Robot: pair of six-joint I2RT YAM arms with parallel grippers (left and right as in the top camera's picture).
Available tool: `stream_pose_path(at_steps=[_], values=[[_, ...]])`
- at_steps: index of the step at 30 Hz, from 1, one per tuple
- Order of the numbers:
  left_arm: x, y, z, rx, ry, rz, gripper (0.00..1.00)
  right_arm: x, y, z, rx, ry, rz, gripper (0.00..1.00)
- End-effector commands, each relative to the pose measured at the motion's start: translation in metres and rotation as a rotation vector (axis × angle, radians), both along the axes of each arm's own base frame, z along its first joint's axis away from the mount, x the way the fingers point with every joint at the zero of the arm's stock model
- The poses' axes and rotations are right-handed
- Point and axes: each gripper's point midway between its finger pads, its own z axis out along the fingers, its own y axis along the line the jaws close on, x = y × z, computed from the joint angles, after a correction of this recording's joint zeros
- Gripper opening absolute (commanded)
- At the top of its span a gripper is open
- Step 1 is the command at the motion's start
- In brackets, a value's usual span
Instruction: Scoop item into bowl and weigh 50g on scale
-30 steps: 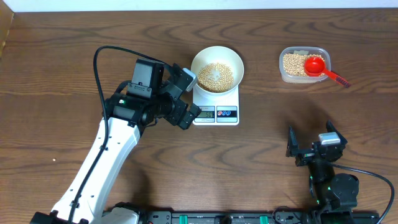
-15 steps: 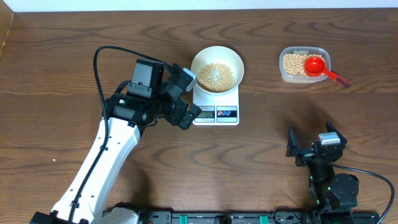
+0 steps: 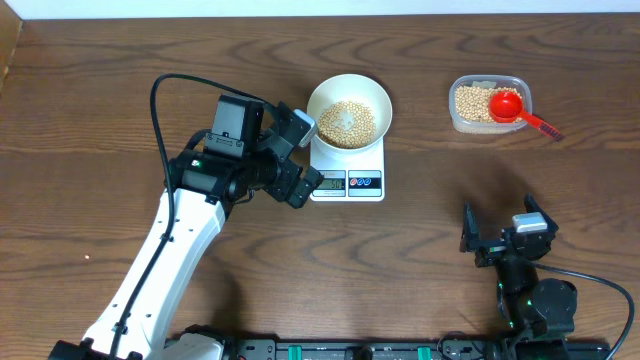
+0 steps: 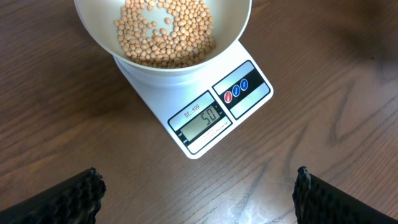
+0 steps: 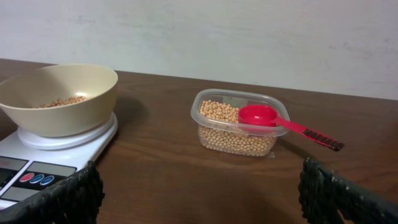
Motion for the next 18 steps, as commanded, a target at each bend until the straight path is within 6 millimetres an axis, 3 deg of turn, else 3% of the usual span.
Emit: stream_pose_path(at_steps=[1, 18], values=[[-0.0003, 0.0001, 0.0005, -0.003, 0.004, 0.004, 0.99, -0.0001, -0.0020, -0.0004, 0.012, 0.000, -0.011, 0.99], [-0.0005, 0.0002, 0.0010, -0.003, 0.003, 0.004, 0.98, -0.0001, -0.0020, -0.0004, 0.012, 0.000, -0.011, 0.99]])
